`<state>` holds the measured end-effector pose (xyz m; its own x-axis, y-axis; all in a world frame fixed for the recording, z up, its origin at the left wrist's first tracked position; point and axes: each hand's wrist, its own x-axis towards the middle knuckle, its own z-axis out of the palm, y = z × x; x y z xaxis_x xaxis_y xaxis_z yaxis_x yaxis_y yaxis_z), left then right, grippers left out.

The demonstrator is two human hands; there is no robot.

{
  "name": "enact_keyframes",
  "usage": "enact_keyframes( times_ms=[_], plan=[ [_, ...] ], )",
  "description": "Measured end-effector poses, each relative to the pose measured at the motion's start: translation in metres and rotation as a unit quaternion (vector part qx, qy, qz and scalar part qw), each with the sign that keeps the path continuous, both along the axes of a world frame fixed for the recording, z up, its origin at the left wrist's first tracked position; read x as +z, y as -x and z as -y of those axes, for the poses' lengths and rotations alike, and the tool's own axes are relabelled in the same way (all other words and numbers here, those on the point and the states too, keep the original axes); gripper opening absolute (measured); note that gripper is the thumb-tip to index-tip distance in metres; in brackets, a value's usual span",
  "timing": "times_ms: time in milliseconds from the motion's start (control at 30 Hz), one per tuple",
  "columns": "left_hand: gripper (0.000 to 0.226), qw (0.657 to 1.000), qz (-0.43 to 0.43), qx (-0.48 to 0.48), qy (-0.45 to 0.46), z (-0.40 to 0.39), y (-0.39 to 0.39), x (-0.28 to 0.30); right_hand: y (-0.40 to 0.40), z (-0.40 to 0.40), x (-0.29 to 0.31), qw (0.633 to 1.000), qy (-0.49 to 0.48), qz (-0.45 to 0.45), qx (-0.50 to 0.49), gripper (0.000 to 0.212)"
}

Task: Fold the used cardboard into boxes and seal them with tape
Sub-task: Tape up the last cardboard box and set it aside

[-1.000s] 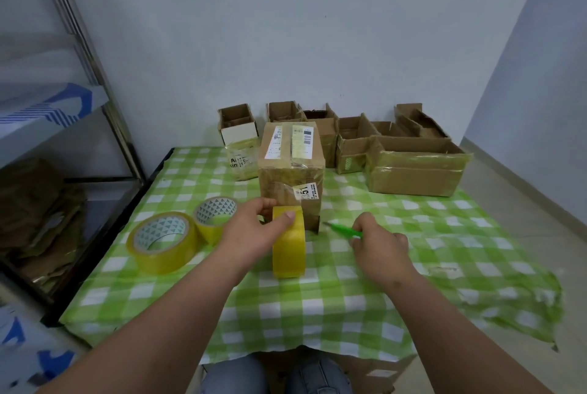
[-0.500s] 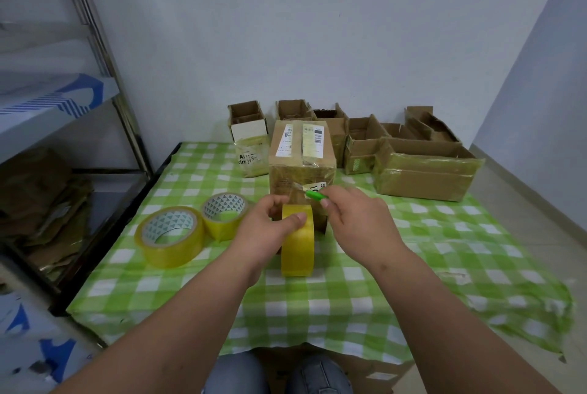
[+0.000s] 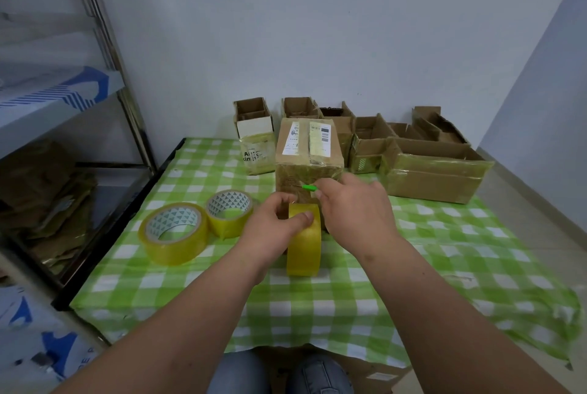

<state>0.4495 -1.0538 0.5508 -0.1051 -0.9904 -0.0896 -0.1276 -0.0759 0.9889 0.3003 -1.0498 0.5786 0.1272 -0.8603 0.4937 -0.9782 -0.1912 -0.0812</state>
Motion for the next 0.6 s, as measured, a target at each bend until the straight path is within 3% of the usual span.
enact_keyframes(
  times_ms=[133,333,467,600],
  plan=[
    [0.053,0.999,0.043,-0.001,0.018,-0.002,0.002,0.004,-0.003,0.0,0.002,1.0,-0.001,-0.022,0.002,0.026],
    [0.024,1.0,0.019,0.007,0.014,0.0,-0.002,0.001,0.003,0.002,0.001,0.998,0.0,-0.057,-0.019,0.02],
    [0.021,1.0,0.005,0.001,0.004,0.004,-0.003,-0.001,0.024,-0.004,0.0,0.993,-0.049,-0.08,-0.066,0.025],
    [0.021,1.0,-0.018,-0.009,-0.008,0.004,-0.002,-0.002,0.046,-0.009,-0.011,0.987,-0.103,-0.037,-0.117,0.032]
  ],
)
